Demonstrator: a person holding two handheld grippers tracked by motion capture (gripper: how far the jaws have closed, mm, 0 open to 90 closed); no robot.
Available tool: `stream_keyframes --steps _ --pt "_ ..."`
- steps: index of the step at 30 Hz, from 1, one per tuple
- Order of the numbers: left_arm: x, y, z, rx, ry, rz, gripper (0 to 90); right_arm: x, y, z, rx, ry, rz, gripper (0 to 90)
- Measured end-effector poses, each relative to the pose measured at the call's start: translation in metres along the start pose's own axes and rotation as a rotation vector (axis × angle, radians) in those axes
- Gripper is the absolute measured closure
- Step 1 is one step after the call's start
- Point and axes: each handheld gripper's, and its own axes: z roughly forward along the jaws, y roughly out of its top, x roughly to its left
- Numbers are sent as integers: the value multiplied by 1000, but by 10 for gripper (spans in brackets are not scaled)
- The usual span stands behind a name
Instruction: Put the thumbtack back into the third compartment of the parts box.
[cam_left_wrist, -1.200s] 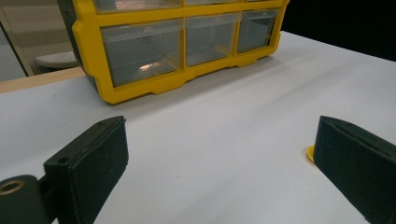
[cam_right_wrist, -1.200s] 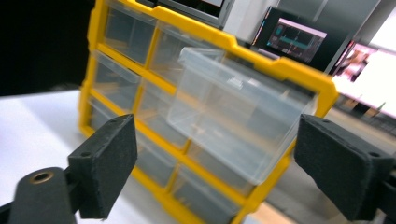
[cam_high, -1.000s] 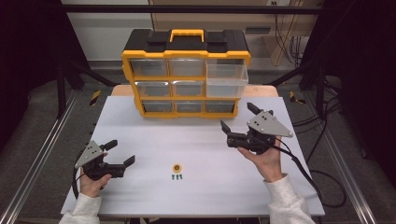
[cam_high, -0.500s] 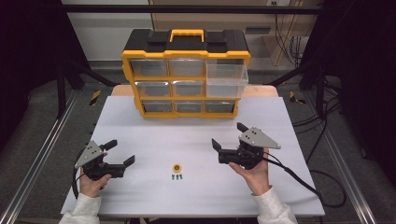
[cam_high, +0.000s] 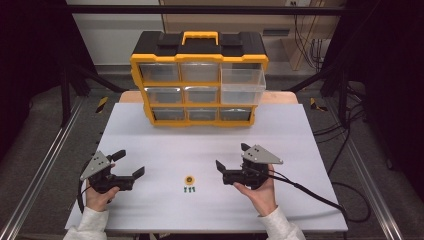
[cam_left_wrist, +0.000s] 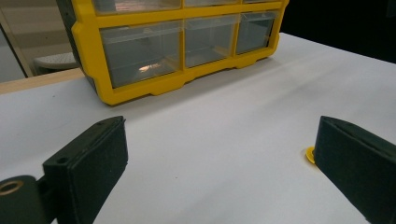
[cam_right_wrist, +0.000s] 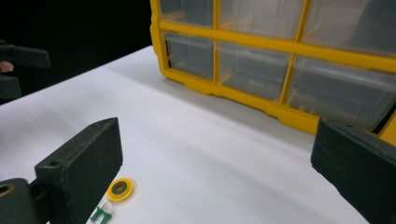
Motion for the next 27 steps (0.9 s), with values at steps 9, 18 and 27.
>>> stream_keyframes --steps 9,18,27 --pt "0 0 1 7 4 4 29 8 -14 17 90 28 3 31" --pt "0 0 1 8 6 6 29 24 -21 32 146 44 -48 41" --pt "0 0 1 8 7 6 29 40 -27 47 206 84 -78 68"
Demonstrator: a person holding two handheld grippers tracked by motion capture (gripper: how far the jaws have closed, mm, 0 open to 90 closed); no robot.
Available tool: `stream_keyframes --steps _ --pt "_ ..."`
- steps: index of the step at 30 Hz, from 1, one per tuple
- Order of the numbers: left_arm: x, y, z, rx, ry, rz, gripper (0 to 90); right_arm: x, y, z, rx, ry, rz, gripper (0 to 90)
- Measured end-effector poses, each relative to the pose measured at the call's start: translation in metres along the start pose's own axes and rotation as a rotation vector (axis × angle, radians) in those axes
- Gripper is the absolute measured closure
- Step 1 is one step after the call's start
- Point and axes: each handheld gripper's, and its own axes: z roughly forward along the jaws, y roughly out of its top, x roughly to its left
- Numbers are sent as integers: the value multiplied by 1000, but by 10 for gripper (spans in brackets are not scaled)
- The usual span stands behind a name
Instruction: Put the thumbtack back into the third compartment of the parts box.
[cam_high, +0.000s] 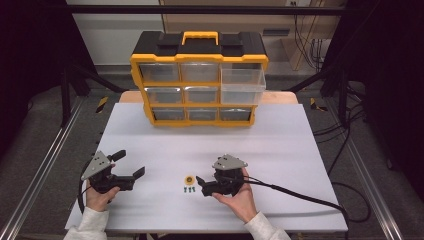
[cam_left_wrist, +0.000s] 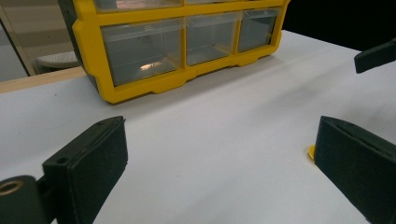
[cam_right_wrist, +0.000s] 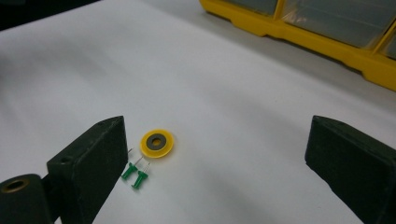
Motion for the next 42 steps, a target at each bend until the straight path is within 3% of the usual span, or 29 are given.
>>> stream_keyframes --steps 19,42 --pt "0 0 0 -1 0 -1 29 22 -10 26 108 67 -65 234" --pt "0 0 0 2 2 1 29 27 -19 35 172 151 -53 573"
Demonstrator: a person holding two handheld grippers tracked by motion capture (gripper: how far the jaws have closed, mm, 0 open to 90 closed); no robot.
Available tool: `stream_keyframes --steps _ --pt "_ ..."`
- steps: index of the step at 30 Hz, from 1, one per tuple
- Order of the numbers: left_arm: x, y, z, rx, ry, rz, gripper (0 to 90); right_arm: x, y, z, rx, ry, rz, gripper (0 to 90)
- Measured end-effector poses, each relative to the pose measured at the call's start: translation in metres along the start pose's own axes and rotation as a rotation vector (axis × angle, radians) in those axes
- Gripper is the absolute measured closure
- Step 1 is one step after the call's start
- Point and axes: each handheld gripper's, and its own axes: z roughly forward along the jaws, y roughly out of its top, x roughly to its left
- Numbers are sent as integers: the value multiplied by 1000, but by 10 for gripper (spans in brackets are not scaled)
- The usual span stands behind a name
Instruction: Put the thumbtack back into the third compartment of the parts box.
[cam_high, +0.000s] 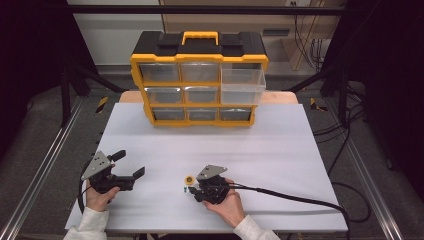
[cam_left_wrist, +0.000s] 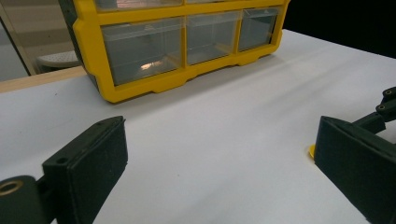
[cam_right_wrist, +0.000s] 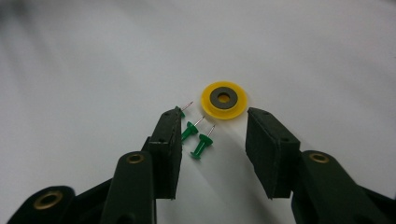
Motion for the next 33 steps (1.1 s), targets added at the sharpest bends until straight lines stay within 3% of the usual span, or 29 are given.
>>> stream_keyframes --steps 12,33 --pt "0 0 0 2 1 0 30 0 -2 3 28 23 6 704" --pt "0 0 0 1 1 0 31 -1 -3 6 36 24 -3 850"
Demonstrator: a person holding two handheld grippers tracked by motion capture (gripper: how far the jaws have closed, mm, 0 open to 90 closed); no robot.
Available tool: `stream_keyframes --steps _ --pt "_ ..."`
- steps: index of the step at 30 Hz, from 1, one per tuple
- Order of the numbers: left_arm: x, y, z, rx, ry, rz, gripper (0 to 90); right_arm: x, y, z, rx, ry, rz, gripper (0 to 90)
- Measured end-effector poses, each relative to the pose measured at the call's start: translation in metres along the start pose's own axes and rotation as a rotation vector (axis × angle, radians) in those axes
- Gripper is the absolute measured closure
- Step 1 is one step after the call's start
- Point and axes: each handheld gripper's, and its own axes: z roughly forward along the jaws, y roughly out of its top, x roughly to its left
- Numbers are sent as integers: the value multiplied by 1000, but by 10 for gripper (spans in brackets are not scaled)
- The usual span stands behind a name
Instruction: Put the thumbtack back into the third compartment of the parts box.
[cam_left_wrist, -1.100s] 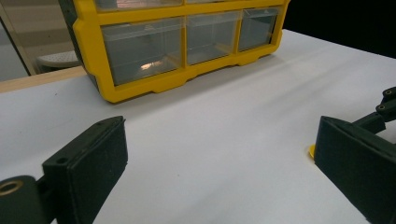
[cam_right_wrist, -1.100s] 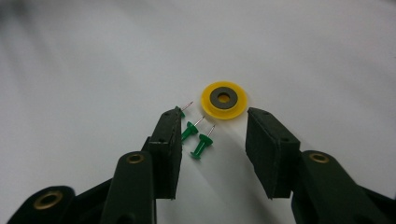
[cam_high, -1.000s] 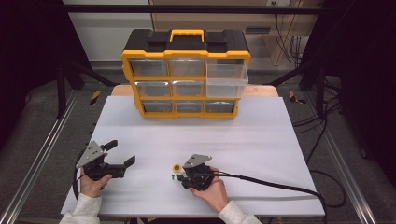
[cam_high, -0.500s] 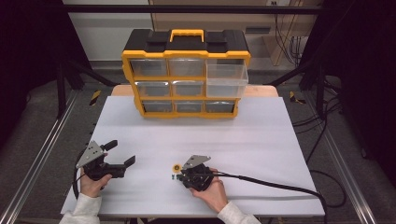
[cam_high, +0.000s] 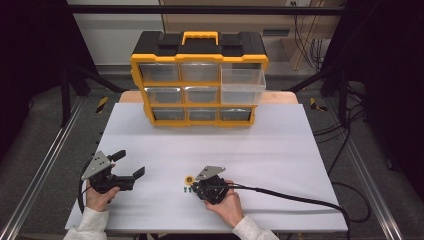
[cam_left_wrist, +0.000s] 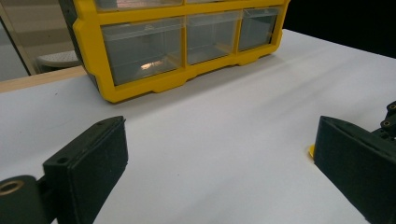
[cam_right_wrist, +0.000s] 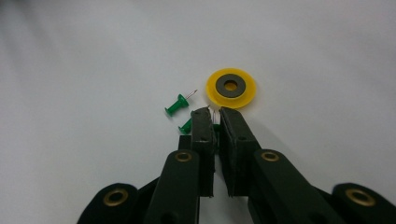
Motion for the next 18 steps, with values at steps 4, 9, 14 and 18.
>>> stream_keyframes --steps 4,9,14,18 --pt "0 0 0 0 -1 0 32 0 0 0 0 2 -2 857" --pt "0 0 0 1 -2 0 31 -1 1 -2 1 4 0 860" --pt "0 0 0 -1 -2 -2 31 -1 3 -7 -8 10 0 861" --pt "0 0 0 -2 -2 -2 31 0 6 -14 -21 16 -4 861"
